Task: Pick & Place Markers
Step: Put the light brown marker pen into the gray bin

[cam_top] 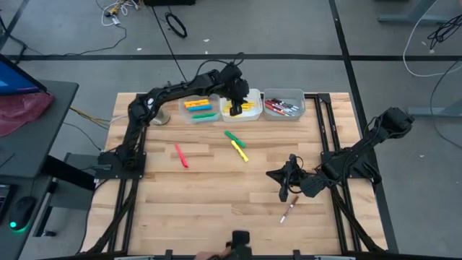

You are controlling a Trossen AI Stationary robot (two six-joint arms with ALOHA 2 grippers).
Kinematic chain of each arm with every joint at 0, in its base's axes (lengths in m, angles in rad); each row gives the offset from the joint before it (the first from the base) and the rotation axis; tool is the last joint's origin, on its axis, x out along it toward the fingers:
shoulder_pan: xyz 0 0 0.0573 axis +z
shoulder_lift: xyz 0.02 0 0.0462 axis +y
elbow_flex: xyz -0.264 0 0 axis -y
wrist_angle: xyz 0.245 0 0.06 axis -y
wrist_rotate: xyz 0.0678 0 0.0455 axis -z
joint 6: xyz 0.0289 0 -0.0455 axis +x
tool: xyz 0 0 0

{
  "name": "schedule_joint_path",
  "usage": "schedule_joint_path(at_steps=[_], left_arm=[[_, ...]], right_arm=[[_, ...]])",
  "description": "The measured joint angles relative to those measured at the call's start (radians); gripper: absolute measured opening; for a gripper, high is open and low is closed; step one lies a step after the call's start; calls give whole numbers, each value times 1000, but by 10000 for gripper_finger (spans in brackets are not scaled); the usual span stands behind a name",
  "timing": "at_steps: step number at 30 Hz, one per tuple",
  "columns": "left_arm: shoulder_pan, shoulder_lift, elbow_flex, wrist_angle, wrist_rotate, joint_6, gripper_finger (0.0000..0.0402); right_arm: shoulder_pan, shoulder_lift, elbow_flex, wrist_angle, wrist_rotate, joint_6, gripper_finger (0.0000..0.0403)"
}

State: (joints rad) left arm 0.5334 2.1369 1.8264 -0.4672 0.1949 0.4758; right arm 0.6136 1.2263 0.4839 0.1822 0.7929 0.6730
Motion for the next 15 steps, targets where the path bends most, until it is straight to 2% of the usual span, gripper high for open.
schedule_joint_path(at_steps=[4, 9, 12, 15], left_arm=[[-50, -64, 1, -50, 61, -100, 94], [-152, -88, -4, -87, 106, -132, 46], [-229, -96, -71, 9, 117, -158, 14], [-304, -119, -180, 144, 117, -210, 6]], right_arm=[[1, 0, 0, 1, 0, 4, 4], [5, 0, 0, 7, -1, 26, 4], [7, 9, 0, 12, -8, 26, 4], [19, 22, 0, 8, -54, 26, 4]])
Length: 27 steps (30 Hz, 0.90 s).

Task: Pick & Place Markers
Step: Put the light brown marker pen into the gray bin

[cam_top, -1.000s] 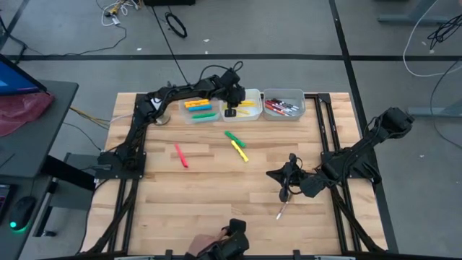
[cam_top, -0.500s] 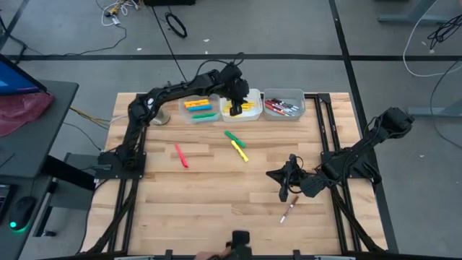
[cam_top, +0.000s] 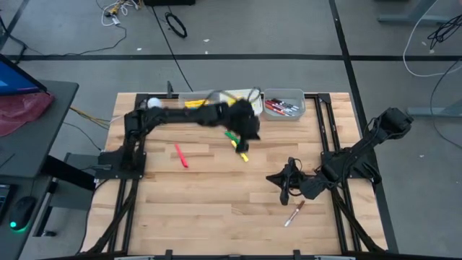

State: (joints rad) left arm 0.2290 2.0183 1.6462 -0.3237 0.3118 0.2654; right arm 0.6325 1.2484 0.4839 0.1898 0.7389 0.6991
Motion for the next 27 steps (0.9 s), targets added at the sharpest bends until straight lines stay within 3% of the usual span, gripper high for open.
schedule_joint_path(at_steps=[5, 9, 14, 17, 21, 27], left_arm=[[-117, -61, -216, 236, -28, -133, 15], [-197, -118, -378, 355, -147, -208, 8], [-245, -242, -597, 442, -245, -279, 5], [-256, -325, -757, 608, -249, -332, 15], [-274, -403, -948, 833, -254, -413, 25], [-298, -434, -1087, 1014, -285, -466, 27]], right_arm=[[32, -19, 40, -93, -168, -61, 4], [49, -20, 146, -310, -469, -110, 13], [93, -4, 199, -539, -741, -47, 56], [135, -4, 200, -616, -803, -48, 98], [195, 9, 200, -665, -807, -88, 157], [291, 81, 201, -667, -783, -185, 200]])
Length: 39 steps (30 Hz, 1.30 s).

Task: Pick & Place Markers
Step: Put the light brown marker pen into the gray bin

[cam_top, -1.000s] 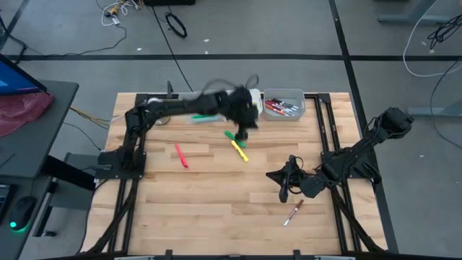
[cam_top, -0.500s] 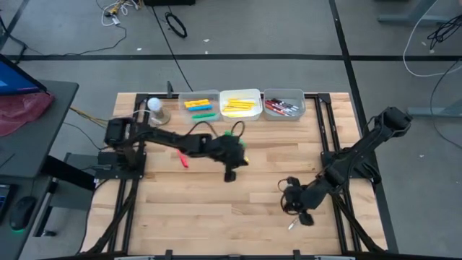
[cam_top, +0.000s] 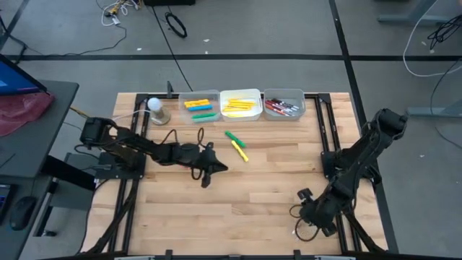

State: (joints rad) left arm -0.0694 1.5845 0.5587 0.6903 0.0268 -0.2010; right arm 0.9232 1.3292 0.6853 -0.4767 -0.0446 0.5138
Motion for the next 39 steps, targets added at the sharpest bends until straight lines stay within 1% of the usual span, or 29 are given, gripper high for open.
schedule_joint_path(at_steps=[3, 7, 10, 13, 18, 23, 27, 29, 32, 33, 34, 36, 39], left_arm=[[-13, -1, -14, 9, -35, -4, 27], [-20, -1, -13, 21, -45, 6, 27], [-20, -1, -13, 22, -45, 10, 28], [-20, -1, -13, 22, -56, 14, 28], [-20, -1, -13, 24, -59, 14, 28], [-19, -1, -13, 28, -60, 14, 28], [-19, -1, -13, 31, -60, 14, 28], [-19, -1, -13, 32, -60, 14, 28], [-19, -1, -13, 35, -60, 14, 28], [-19, -1, -13, 35, -60, 14, 28], [-19, -1, -13, 35, -60, 14, 28], [-19, -1, -13, 40, -60, 14, 28], [-19, -1, -13, 42, -60, 14, 28]], right_arm=[[45, 56, 0, -2, 9, 4, 198], [102, 139, -1, -5, 37, 43, 181], [139, 197, 2, -3, 86, 58, 163], [176, 241, 4, -1, 162, 98, 142], [223, 271, 5, 7, 246, 184, 104], [258, 269, -36, 72, 300, 283, 64], [263, 263, -46, 80, 331, 323, 35], [262, 250, -52, 88, 341, 344, 27], [256, 211, -63, 93, 341, 383, 26], [251, 193, -64, 94, 358, 397, 27], [244, 178, -66, 93, 394, 411, 27], [218, 136, -72, 78, 504, 427, 28], [147, 74, -63, 120, 632, 410, 28]])
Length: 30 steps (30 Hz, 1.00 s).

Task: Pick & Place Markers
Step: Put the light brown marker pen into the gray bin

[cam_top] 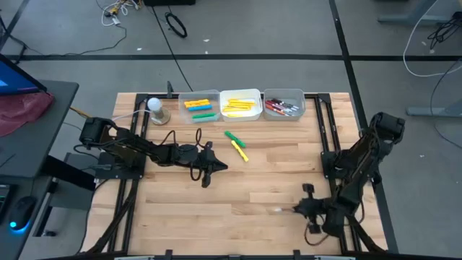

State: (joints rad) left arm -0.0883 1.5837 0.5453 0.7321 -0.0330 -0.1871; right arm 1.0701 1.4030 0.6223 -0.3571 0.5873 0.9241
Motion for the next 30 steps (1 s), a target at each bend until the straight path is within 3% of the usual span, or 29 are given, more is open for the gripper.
schedule_joint_path(at_steps=[4, 9, 13, 16, 22, 26, 30], left_arm=[[0, 0, 0, 11, 0, 1, 28], [0, 0, 0, 21, 0, 16, 28], [1, 0, 0, 21, 0, 16, 28], [1, 0, 0, 28, -8, 17, 28], [1, 0, 0, 34, -49, 27, 28], [1, 0, 0, 35, -68, 27, 28], [1, 0, 0, 35, -68, 23, 28]], right_arm=[[-186, -82, -3, 16, 87, -146, 28], [-532, -201, 0, 38, 57, -436, 25], [-883, -286, 11, 22, -109, -669, 24], [-1164, -294, 75, -86, -237, -775, 24], [-1563, -145, 300, -329, -290, -1109, 23], [-1720, 28, 424, -440, -276, -1353, 23], [-1801, 190, 502, -484, -256, -1507, 23]])
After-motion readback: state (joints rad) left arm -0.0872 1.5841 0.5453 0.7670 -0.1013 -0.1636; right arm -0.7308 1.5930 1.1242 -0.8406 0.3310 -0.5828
